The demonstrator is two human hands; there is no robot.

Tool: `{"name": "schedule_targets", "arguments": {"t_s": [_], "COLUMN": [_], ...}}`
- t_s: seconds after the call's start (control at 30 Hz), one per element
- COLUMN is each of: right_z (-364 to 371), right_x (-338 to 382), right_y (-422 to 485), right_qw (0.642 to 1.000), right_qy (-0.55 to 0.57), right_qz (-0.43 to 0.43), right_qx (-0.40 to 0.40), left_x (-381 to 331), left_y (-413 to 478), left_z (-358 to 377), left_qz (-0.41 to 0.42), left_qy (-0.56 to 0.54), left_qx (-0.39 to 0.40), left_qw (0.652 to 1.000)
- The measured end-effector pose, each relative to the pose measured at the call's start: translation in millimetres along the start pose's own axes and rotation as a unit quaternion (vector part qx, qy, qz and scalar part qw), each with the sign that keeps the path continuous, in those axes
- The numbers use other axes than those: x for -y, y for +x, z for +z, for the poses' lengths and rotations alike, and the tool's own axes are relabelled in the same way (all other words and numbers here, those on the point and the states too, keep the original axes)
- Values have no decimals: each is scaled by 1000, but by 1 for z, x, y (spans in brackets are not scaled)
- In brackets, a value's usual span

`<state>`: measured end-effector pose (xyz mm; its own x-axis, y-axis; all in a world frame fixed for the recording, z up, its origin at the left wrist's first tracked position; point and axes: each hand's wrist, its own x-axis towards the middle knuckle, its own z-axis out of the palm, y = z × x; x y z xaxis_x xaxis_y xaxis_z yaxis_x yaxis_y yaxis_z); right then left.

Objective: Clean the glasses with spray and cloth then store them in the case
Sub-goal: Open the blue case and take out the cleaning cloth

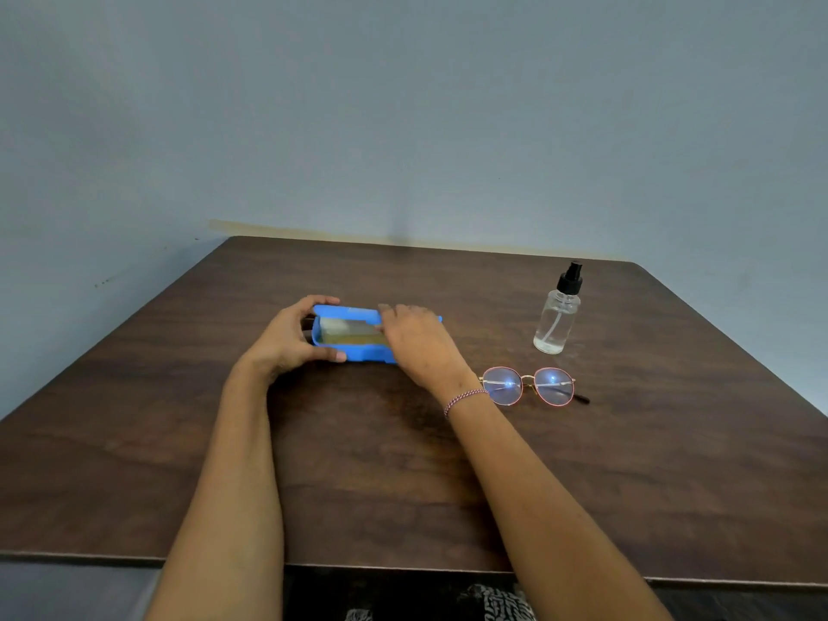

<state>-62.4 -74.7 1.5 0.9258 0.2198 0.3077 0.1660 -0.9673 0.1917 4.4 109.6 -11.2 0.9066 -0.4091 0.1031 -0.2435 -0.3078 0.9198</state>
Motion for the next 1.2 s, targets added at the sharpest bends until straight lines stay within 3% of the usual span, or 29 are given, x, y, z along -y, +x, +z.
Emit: {"name": "schedule_targets", "arguments": {"t_s": [0.13,0.4,0.5,0.67,0.83,1.03,1.2], "right_z": [-4,-3,-7,-13,-12,-1,0], "right_x": [-8,-28,-42,-64,-70,-75,-76], "right_y": [2,-7,-14,-19,-23,-15,-2], "right_qw": [998,976,947,918,878,842,862], "right_qy": [38,208,301,356,436,459,403], "right_qz": [28,69,104,162,197,273,306], "right_qx": [-34,15,28,62,4,-70,-38], "left_x": [0,2,0,2,3,1,-2], "left_y": [-1,3,3,4,5,3,0], "left_z": [3,4,2,-3,-3,-1,3], "left_qz": [-1,-7,-25,-40,-39,-42,-35], "left_qy": [16,-1,-28,-55,-50,-62,-64], "left_qx": [21,19,35,30,13,9,6], "left_qw": [1000,1000,999,997,998,997,997]}}
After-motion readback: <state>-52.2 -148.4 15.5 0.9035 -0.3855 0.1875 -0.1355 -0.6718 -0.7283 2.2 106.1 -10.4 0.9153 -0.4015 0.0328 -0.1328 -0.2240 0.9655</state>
